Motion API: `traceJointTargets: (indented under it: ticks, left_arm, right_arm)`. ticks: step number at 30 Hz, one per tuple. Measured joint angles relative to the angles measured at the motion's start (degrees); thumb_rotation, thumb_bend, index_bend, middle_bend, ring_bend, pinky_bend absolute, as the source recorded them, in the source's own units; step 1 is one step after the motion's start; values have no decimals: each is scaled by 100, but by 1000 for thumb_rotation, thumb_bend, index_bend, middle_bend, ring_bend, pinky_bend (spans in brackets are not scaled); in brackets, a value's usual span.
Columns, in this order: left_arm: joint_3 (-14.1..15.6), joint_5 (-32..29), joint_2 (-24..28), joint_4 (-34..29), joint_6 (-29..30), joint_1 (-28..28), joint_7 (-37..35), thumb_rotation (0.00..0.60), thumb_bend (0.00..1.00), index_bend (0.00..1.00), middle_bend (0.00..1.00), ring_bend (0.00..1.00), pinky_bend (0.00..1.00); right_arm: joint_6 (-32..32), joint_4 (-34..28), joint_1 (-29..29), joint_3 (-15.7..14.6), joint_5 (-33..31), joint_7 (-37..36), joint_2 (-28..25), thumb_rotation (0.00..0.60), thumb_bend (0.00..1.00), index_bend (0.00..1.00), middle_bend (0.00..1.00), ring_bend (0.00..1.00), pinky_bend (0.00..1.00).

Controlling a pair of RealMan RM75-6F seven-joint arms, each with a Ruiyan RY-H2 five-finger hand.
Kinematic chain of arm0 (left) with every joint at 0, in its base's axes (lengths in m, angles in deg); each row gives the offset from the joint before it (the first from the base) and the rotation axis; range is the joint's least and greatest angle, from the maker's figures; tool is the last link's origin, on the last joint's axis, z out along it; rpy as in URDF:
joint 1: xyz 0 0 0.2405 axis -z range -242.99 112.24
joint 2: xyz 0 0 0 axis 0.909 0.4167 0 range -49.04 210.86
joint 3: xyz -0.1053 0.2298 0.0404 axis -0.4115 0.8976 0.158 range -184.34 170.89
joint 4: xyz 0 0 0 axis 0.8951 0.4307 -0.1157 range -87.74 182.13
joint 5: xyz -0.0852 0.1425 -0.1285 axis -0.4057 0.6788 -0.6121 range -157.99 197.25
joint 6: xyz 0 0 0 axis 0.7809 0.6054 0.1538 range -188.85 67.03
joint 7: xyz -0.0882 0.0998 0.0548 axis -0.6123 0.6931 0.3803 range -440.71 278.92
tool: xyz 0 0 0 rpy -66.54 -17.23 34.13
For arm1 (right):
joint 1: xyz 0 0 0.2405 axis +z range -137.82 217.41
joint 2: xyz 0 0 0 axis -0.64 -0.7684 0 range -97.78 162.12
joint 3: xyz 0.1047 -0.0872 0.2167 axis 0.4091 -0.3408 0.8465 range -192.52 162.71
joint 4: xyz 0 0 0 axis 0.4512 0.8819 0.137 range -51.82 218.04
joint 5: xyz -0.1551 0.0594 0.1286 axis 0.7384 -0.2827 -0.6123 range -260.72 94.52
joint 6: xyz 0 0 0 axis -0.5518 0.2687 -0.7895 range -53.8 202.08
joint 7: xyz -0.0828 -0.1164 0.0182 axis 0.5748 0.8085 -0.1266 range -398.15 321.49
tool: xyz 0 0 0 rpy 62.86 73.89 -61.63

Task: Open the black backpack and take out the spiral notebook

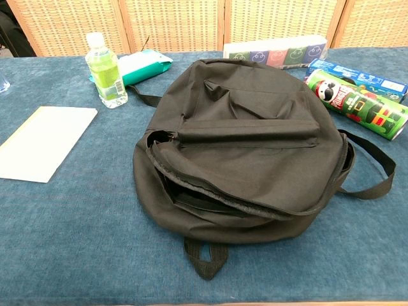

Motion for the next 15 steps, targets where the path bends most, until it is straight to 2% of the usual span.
traceJointTargets:
  ticks: [15]
  left_arm:
    - [-7, -18, 4, 1, 32, -23, -39, 600, 50, 0, 0, 0, 63]
  right_arm:
    - [70, 5, 51, -13, 61, -94, -12, 600, 0, 47, 0, 0, 0]
